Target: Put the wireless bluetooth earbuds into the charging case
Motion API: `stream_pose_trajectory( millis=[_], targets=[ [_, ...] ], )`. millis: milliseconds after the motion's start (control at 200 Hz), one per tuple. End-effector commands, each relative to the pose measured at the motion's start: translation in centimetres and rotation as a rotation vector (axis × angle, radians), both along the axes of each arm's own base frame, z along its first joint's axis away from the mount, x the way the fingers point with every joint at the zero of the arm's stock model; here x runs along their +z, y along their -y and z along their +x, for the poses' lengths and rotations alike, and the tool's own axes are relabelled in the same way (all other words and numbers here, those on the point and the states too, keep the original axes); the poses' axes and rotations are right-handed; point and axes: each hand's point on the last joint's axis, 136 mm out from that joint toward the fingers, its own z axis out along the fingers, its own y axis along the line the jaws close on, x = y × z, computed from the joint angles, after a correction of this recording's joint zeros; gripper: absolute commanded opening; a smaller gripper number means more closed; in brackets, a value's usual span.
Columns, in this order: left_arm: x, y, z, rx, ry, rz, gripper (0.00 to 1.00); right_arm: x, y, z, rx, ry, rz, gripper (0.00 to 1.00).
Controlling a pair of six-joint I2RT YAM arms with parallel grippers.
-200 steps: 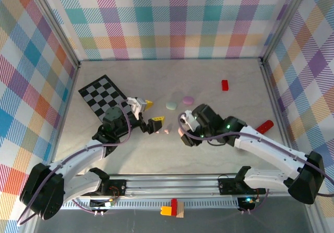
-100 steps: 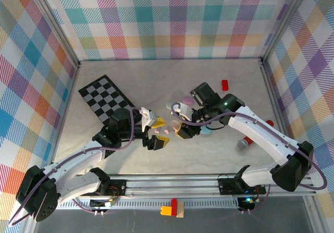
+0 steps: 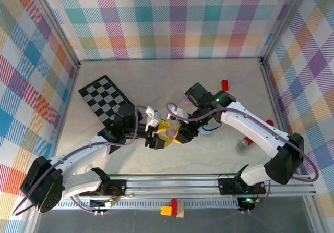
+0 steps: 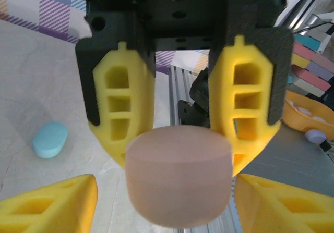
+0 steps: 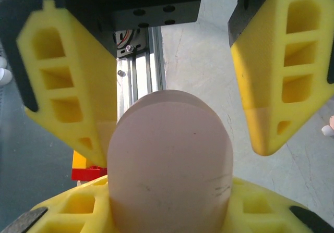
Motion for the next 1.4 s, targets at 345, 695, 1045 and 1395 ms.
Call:
stream_pose_trajectory(
  millis=[345, 695, 1045, 1395],
  targets=[
    [1.8, 0.8, -1.0, -0.089, 0.006, -0.048, 0.56, 1.3, -0.3, -0.7, 0.058, 0.004, 0.028, 0.29],
    [2.0, 1.3, -0.9, -0.101, -0.012, -0.049, 0.55, 1.2, -0.2, -0.7, 0.064, 0.013, 0.018, 0.29],
    [2.0, 1.3, -1.2, -0.121, 0.031, -0.060, 0.37, 1.2, -0.1, -0.8, 0.068, 0.023, 0.020, 0.35],
    [1.5, 1.0, -1.0, -0.094, 0.108, -0.085, 0.36, 1.9, 0.5, 0.7, -0.044, 0.070, 0.044, 0.69]
  ],
)
